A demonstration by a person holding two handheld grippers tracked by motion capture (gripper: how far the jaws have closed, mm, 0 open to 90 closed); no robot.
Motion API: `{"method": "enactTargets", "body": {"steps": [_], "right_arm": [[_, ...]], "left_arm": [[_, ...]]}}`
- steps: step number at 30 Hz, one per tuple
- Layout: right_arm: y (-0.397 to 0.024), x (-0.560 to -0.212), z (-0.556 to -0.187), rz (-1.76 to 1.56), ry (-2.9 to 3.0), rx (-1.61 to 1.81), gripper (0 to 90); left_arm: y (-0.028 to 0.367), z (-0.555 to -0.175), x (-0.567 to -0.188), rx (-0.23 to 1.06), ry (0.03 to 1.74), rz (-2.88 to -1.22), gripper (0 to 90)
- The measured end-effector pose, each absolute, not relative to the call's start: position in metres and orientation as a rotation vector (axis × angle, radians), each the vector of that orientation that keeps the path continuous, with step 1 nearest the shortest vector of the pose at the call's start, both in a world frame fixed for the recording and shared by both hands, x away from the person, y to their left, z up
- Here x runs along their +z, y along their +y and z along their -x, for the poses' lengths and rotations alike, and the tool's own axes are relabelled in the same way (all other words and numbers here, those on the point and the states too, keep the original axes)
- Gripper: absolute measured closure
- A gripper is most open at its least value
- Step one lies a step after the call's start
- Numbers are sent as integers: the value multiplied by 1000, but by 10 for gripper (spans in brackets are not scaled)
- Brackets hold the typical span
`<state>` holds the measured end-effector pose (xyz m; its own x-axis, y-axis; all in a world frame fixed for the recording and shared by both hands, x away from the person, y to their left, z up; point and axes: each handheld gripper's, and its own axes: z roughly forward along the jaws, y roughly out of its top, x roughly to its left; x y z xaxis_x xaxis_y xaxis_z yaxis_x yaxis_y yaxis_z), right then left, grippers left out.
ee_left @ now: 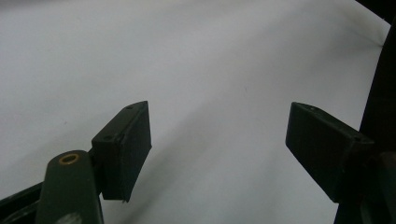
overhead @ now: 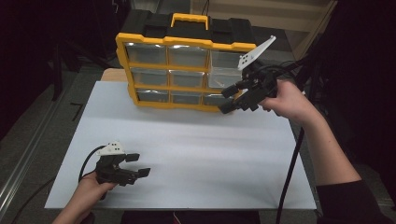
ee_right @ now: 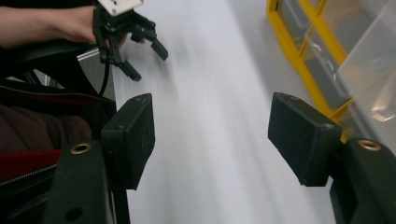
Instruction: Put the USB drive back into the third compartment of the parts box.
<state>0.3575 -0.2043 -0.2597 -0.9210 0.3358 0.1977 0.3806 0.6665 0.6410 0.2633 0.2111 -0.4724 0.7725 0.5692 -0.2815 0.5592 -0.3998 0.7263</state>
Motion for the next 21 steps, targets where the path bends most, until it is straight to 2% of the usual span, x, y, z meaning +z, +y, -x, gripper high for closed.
{"method": "enactTargets", "body": {"steps": [21], "right_arm": [[-194,-349,-339,697,-2796,-1038,279]], "left_arm": [[211,-263,-472,19,842,-2082,238]]}}
